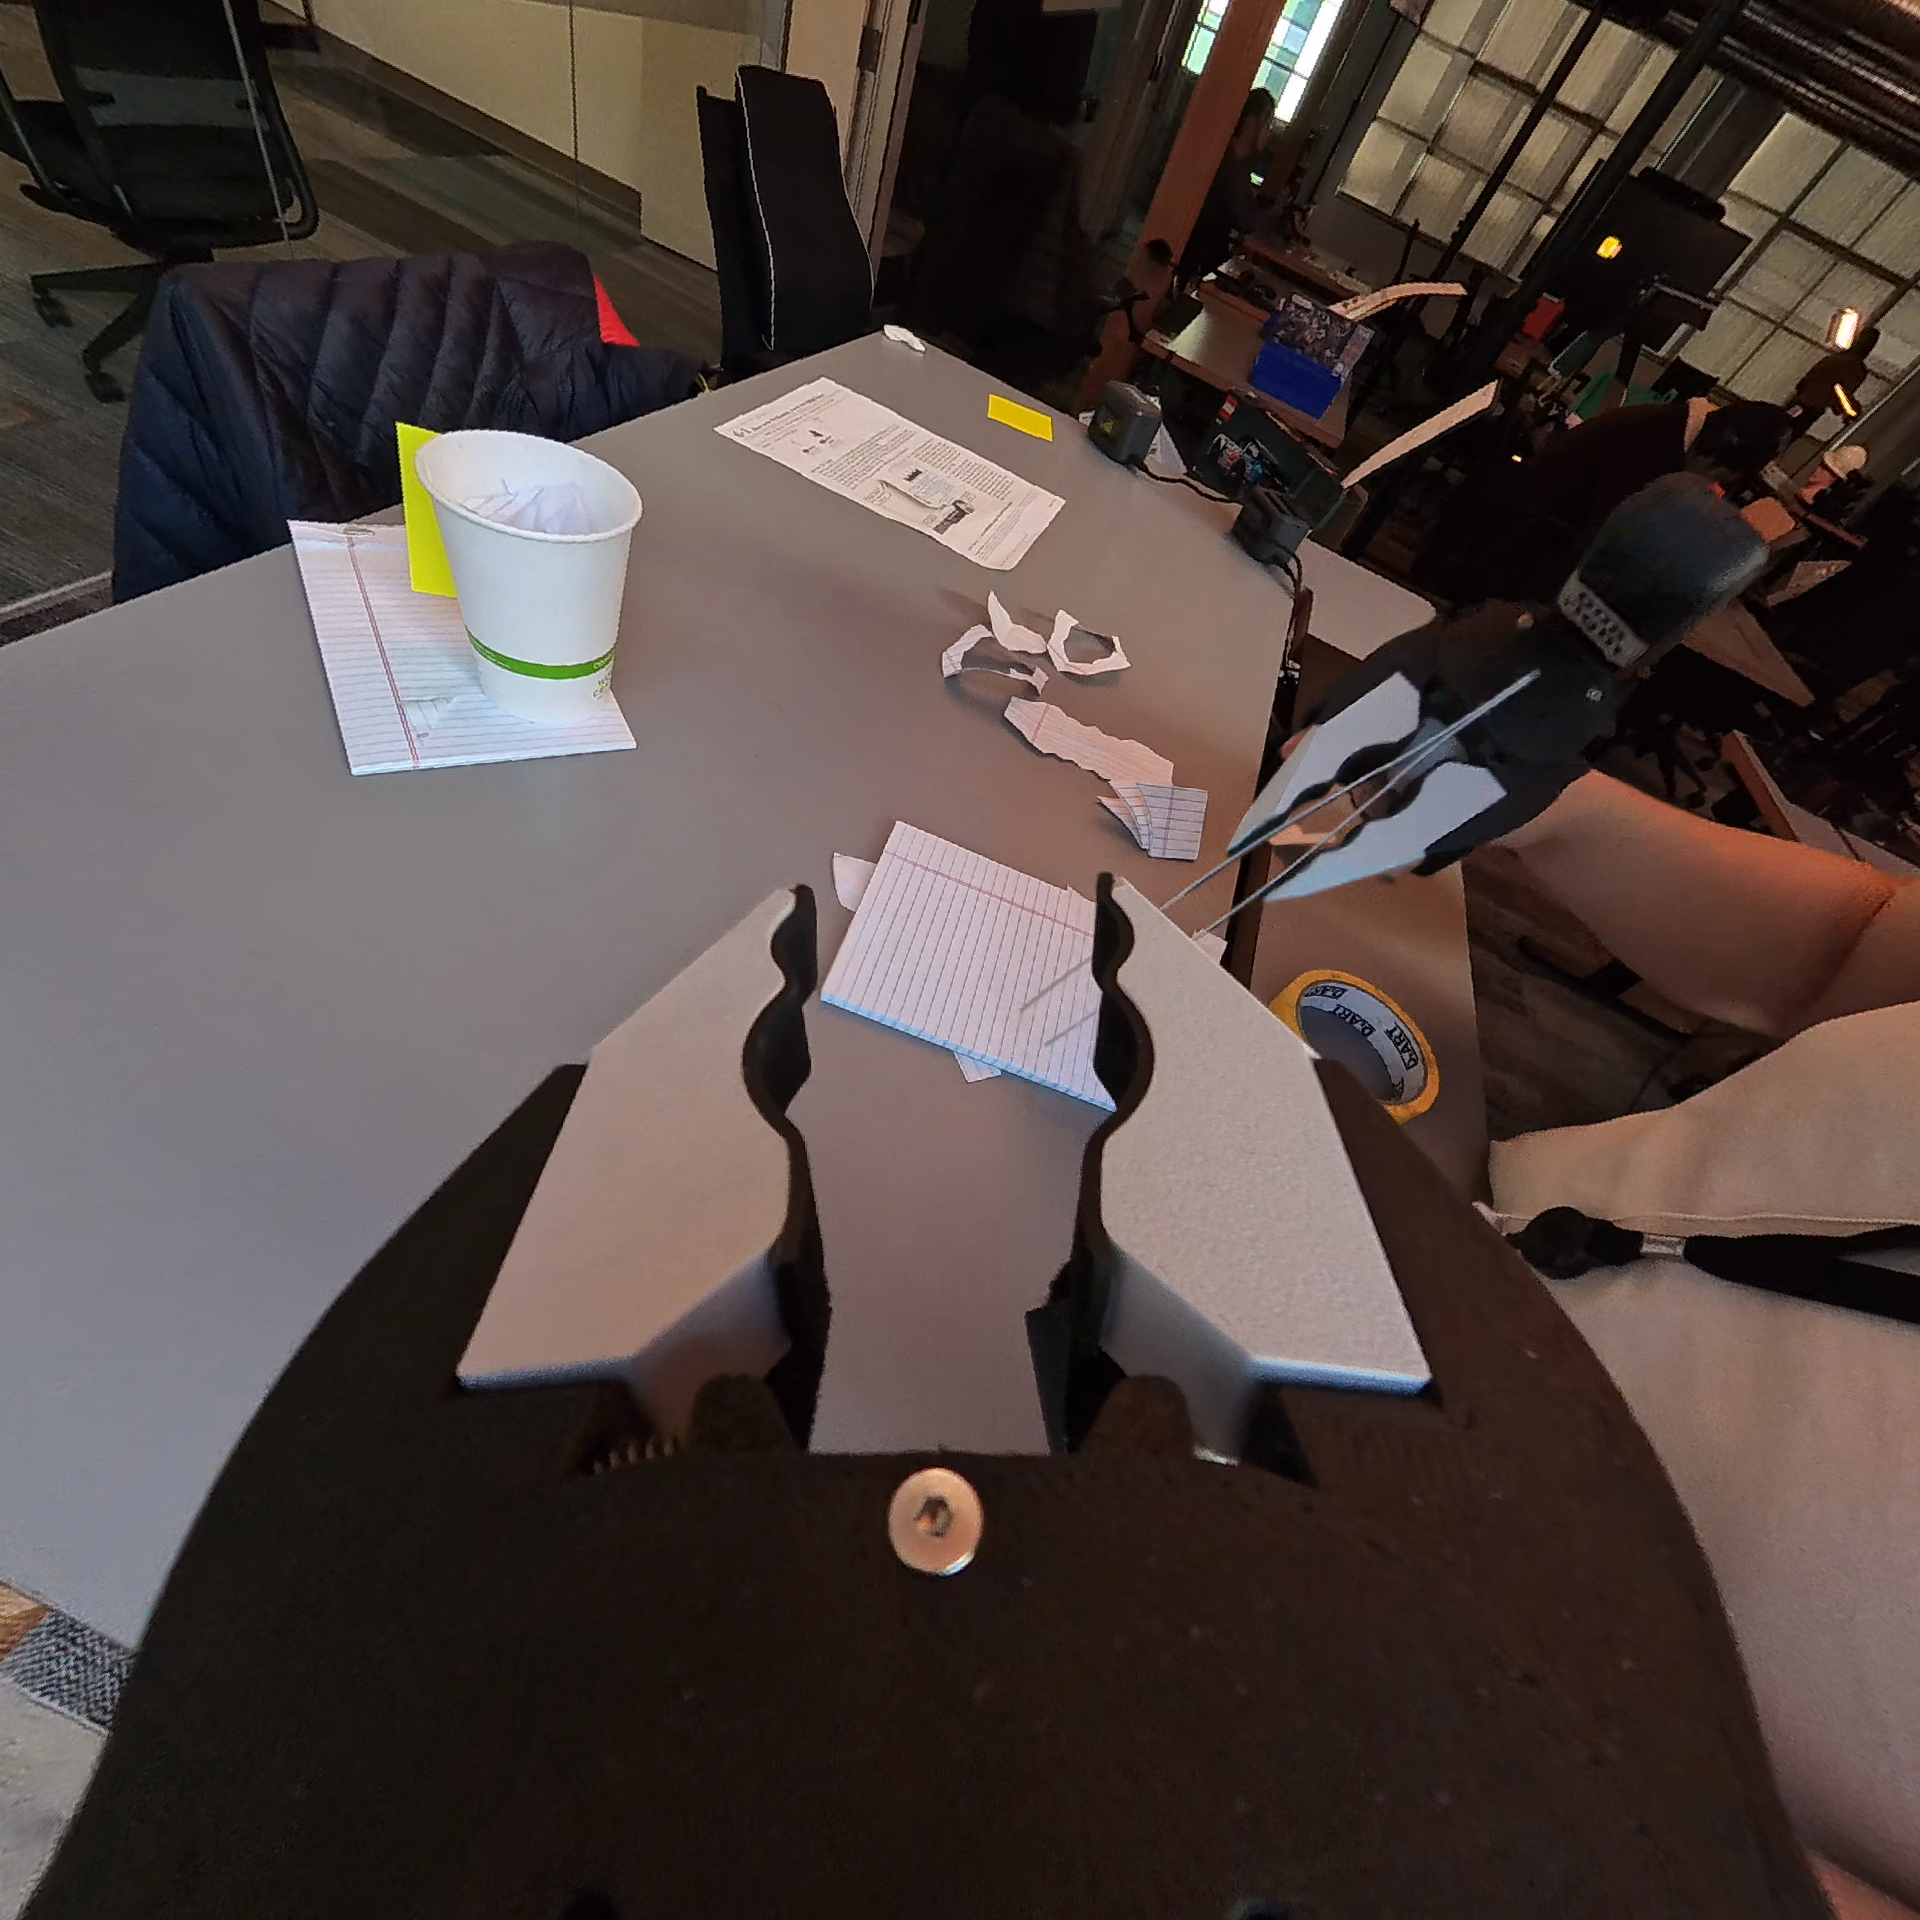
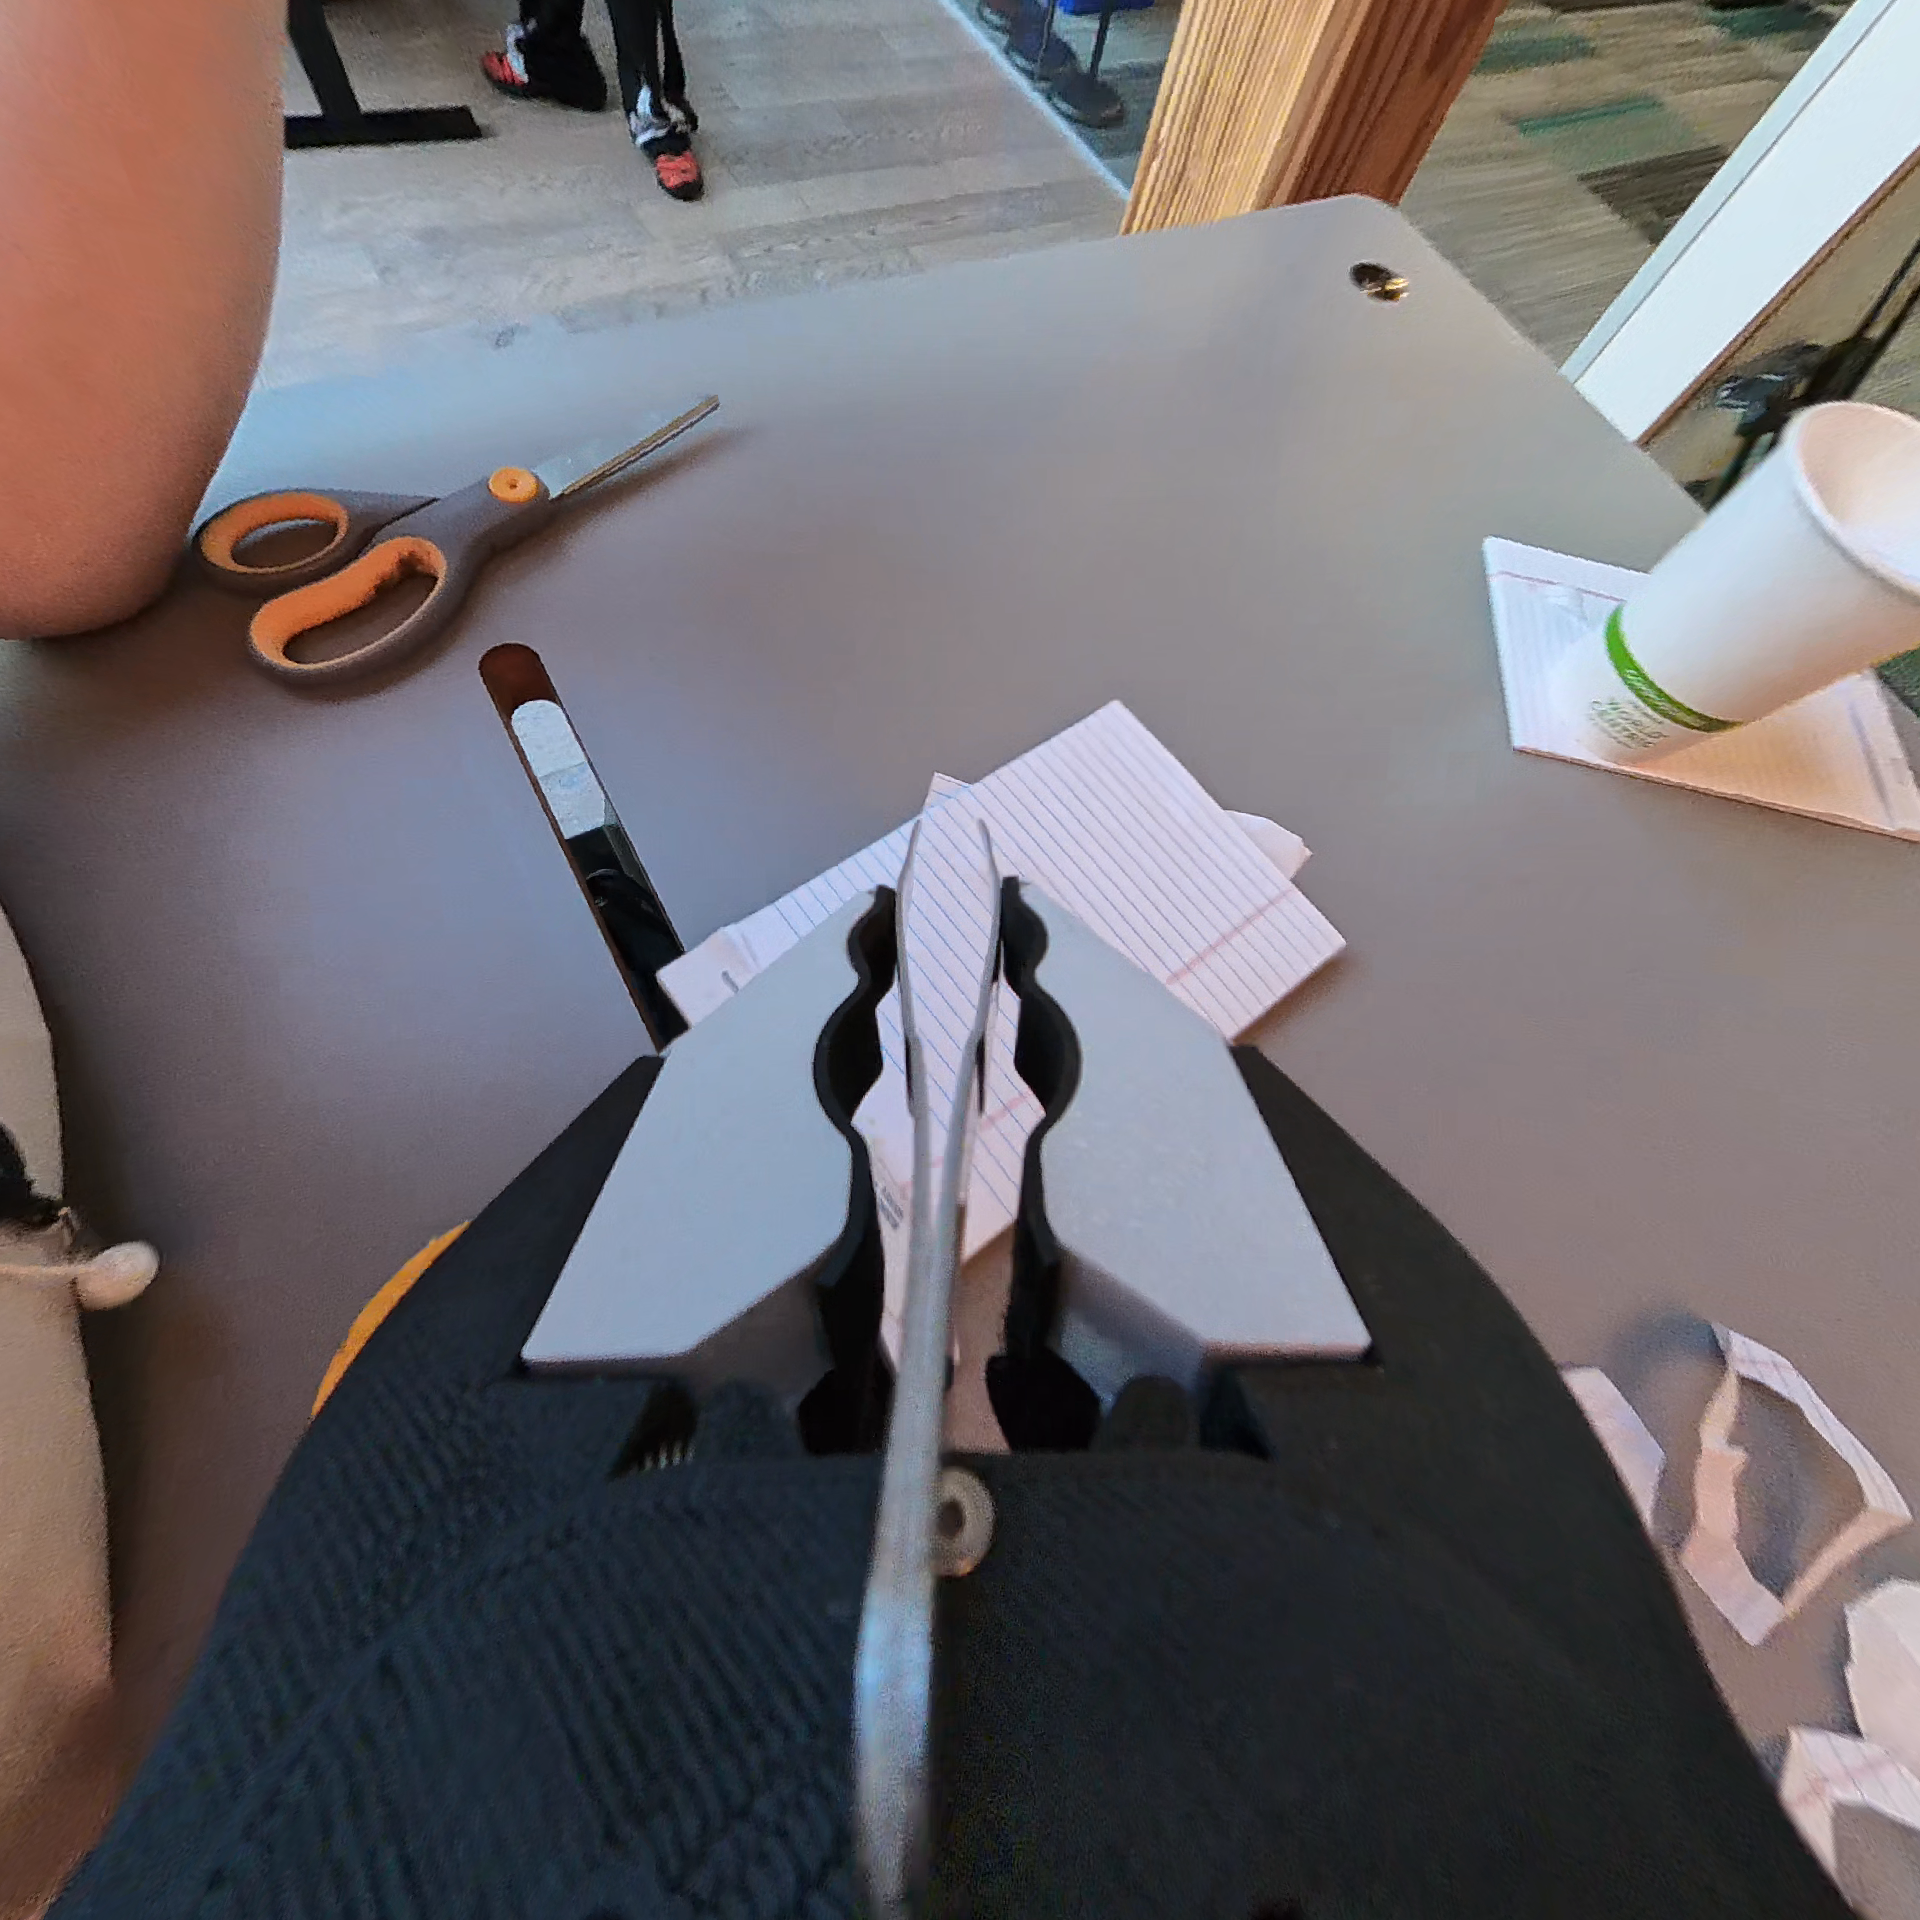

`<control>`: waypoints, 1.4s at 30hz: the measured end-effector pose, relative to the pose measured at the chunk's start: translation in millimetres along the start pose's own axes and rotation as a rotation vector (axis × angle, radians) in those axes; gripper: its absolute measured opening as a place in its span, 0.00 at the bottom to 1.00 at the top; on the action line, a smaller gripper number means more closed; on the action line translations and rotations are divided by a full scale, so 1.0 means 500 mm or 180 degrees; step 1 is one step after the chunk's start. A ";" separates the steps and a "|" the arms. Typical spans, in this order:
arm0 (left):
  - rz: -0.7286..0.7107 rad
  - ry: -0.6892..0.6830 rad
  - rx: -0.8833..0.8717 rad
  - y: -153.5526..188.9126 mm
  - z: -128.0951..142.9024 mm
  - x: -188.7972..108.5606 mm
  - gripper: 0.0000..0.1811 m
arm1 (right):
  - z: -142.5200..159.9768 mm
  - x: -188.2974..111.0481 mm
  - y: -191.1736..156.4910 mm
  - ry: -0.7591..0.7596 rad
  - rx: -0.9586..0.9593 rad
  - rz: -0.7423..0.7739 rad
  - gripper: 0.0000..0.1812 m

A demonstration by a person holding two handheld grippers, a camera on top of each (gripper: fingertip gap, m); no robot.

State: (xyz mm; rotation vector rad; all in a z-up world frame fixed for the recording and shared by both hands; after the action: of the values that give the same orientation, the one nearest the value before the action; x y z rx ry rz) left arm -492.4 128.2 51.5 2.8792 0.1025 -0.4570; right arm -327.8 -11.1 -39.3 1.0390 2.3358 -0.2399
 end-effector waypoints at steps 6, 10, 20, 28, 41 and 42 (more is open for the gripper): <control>0.0158 -0.0428 0.0287 0.048 0.016 0.071 0.29 | 0.049 -0.127 0.031 0.0344 0.0240 0.0261 0.08; 0.0440 -0.0619 0.0666 0.147 0.031 0.158 0.28 | 0.095 -0.206 0.036 0.0551 0.0465 0.0584 0.09; 0.0210 -0.1156 0.1910 0.317 0.285 0.335 0.21 | 0.216 -0.337 -0.004 0.1000 0.1025 0.0862 0.10; -0.0239 -0.1688 0.2091 0.264 0.383 0.370 0.26 | 0.269 -0.411 -0.027 0.1066 0.1043 0.0864 0.10; -0.0629 -0.1980 0.1792 0.281 0.303 0.342 0.12 | 0.332 -0.526 -0.054 0.1160 0.0877 0.0322 0.10; -0.0664 -0.1951 0.1783 0.280 0.278 0.340 0.11 | 0.341 -0.532 -0.057 0.1167 0.0900 0.0286 0.10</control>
State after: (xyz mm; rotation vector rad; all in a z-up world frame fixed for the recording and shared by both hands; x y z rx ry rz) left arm -358.1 -34.5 -101.1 3.0854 0.1955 -1.6042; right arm -132.8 -261.3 -31.7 1.4237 2.6232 -0.3807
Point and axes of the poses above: each gripper's, where its closed fingertips meet, x out along the fingers, z out of its underside, y = z × x across the jaws, the point moved 1 cm from there along -x, back along the fingers, and after that the axes turned 6 degrees about x, right-handed, at the moved point
